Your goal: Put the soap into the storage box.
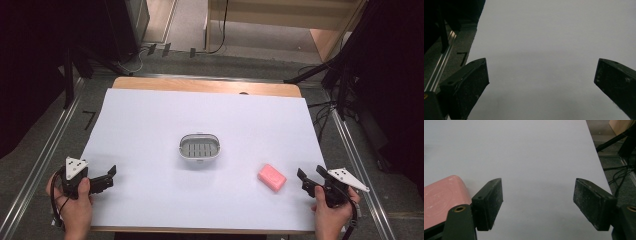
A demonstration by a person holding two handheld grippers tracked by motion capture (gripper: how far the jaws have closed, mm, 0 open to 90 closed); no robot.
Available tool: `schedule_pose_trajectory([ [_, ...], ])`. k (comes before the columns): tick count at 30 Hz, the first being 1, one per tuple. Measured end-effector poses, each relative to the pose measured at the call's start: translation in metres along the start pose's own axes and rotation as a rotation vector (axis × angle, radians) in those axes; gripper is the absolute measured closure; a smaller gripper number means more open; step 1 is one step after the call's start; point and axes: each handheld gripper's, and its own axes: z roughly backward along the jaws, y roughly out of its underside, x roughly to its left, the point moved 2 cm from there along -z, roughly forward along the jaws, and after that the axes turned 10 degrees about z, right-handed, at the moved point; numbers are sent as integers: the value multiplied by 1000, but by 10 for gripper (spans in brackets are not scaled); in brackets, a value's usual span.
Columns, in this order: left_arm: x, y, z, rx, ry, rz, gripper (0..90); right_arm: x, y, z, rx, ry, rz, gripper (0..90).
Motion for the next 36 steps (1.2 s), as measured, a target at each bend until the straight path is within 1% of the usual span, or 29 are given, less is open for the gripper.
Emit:
schedule_pose_trajectory([
  [2, 0, 0, 0, 0, 0, -1, 0, 1, 0, 0, 5, 1, -2, 263],
  [3, -1, 0, 0, 0, -3, -10, 0, 0, -1, 0, 6, -47, -12, 297],
  [4, -1, 0, -1, 0, -4, -12, 0, 0, -1, 0, 17, -73, -26, 299],
  [5, -1, 0, 0, 2, -4, -15, 0, 0, -1, 1, 28, -88, -40, 297],
  [6, -1, 0, 0, 2, -7, -18, 0, 1, -2, 1, 33, -93, -36, 290],
  [8, -1, 1, 0, -9, -5, -16, 0, 4, -2, 3, 51, -96, -32, 213],
  [9, -1, 1, 1, -10, -5, -17, 0, 5, -3, 4, 57, -101, -18, 170],
  [10, -2, 1, 1, -10, -6, -18, 0, 7, -3, 5, 61, -105, -3, 147],
  [11, -2, 1, 1, -10, -6, -18, 0, 8, -5, 6, 71, -104, 10, 144],
  [12, -2, 1, 1, -13, -8, -21, 0, 9, -7, 7, 93, -111, 28, 130],
  [14, -3, 1, 1, -11, -13, -27, 0, 11, -11, 7, 143, -109, 61, 125],
  [15, -4, 1, 0, -12, -17, -33, 0, 12, -13, 6, 171, -103, 78, 110],
  [16, -4, 1, 0, -8, -16, -40, 0, 13, -15, 6, 193, -108, 94, 93],
  [18, -5, 1, 1, -11, -20, -45, 0, 15, -18, 7, 236, -144, 124, 51],
  [19, -6, 2, 0, -11, -21, -50, 0, 15, -18, 7, 236, -144, 124, 51],
  [20, -6, 2, 0, -10, -26, -57, 0, 18, -23, 8, 273, -192, 143, 0],
  [21, -6, 2, 0, -9, -26, -62, 0, 18, -23, 8, 273, -192, 143, 0],
  [22, -7, 2, 0, -11, -27, -64, 0, 21, -28, 8, 323, -216, 180, 0],
  [25, -7, 2, 0, -9, -26, -67, 0, 29, -34, 7, 394, -235, 252, 0],
  [28, -7, 2, 0, -14, -28, -68, 0, 36, -39, 3, 460, -262, 294, 0],
  [29, -7, 2, 0, -16, -25, -69, 0, 36, -39, 3, 460, -262, 294, 0],
  [30, -7, 2, 0, -16, -25, -69, 0, 40, -41, 0, 504, -282, 331, 0],
  [31, -7, 2, 0, -15, -25, -69, 0, 40, -41, 0, 504, -282, 331, 0],
  [32, -7, 2, 0, -14, -26, -69, 0, 42, -42, -1, 529, -283, 345, 0],
  [33, -7, 2, 0, -14, -27, -68, 0, 46, -45, -3, 553, -292, 372, 0],
  [35, -7, 2, 0, -11, -26, -68, 0, 49, -47, -6, 585, -296, 386, 0],
  [36, -7, 2, 0, -11, -26, -68, 0, 49, -47, -6, 585, -296, 386, 0],
])
